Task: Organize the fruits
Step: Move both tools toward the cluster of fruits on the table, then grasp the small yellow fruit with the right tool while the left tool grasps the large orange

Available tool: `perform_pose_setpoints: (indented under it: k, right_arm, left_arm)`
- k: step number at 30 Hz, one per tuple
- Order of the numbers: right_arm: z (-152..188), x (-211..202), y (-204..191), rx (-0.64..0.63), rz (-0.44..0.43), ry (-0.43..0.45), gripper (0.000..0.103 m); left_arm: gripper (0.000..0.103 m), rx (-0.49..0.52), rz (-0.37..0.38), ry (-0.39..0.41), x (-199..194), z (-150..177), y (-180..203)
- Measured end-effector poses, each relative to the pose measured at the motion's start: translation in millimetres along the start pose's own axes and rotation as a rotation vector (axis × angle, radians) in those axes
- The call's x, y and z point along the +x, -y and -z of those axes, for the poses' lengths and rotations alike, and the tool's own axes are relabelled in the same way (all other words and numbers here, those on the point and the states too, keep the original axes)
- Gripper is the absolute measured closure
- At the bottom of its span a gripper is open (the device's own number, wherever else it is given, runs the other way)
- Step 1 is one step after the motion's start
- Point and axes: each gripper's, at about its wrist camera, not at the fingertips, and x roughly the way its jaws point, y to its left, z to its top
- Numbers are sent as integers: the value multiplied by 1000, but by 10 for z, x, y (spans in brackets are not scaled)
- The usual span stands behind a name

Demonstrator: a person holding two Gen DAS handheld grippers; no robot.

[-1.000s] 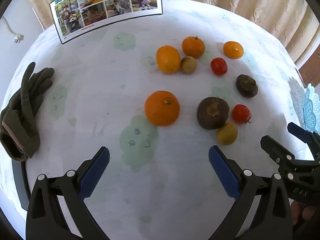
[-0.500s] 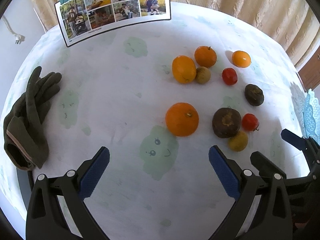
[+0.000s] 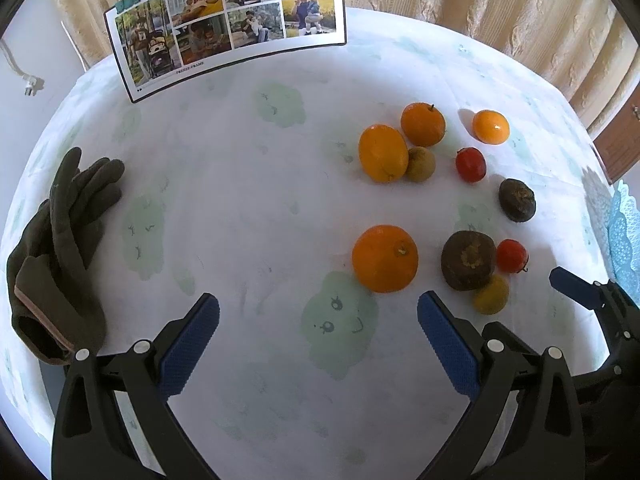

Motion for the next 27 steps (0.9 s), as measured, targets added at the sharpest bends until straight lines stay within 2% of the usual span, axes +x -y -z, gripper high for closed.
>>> perform_pose_setpoints:
  k: [5, 6, 11, 19, 24, 27]
  right_arm:
    - [-27, 29, -25, 3, -12, 4, 5]
    - [-32, 37, -33, 3, -13, 5, 11]
    - [-56, 113, -51, 14, -21, -7, 27]
    - [-82, 163, -101, -17, -8, 2, 45]
    - [-76, 136, -90, -14, -28, 2, 67]
    - [-54, 100, -65, -9, -39, 4, 72]
  left_arm:
    - [5, 8, 5, 1, 27, -57, -46]
    - [5, 8, 5, 1, 29, -63, -53]
    - [5, 15, 9, 2, 43, -101, -82]
    - [5, 16, 23, -2, 68, -124, -88]
    - [5, 13, 41, -4, 64, -126, -58]
    - [5, 19, 66, 5, 34, -118, -12]
